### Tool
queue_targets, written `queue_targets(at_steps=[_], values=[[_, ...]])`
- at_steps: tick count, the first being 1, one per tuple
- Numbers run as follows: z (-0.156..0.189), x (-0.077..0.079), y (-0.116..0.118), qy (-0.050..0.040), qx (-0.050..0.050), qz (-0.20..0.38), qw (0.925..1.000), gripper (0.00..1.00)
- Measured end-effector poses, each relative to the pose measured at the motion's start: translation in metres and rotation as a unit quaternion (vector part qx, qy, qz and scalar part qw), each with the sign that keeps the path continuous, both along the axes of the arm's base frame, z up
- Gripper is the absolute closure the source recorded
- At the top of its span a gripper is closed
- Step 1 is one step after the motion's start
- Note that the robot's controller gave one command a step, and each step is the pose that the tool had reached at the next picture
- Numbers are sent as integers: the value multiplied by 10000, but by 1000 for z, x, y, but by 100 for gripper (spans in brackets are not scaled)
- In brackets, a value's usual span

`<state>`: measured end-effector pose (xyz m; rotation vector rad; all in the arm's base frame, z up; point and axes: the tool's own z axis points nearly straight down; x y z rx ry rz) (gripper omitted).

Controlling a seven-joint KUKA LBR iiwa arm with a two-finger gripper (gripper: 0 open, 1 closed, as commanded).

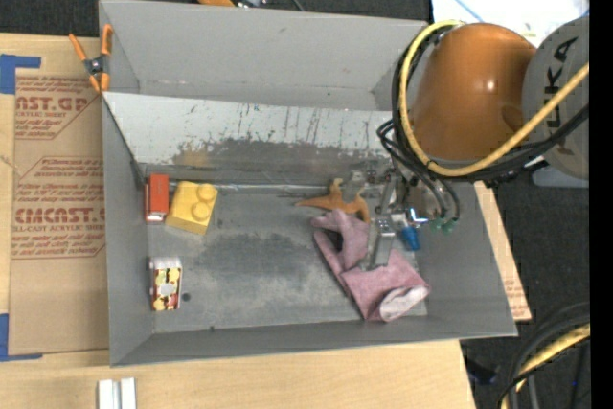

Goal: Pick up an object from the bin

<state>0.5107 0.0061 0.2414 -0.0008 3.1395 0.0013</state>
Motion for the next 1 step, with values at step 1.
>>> queue_targets(at_steps=[1], values=[[0, 0, 0, 0, 0, 0, 10000, 0]])
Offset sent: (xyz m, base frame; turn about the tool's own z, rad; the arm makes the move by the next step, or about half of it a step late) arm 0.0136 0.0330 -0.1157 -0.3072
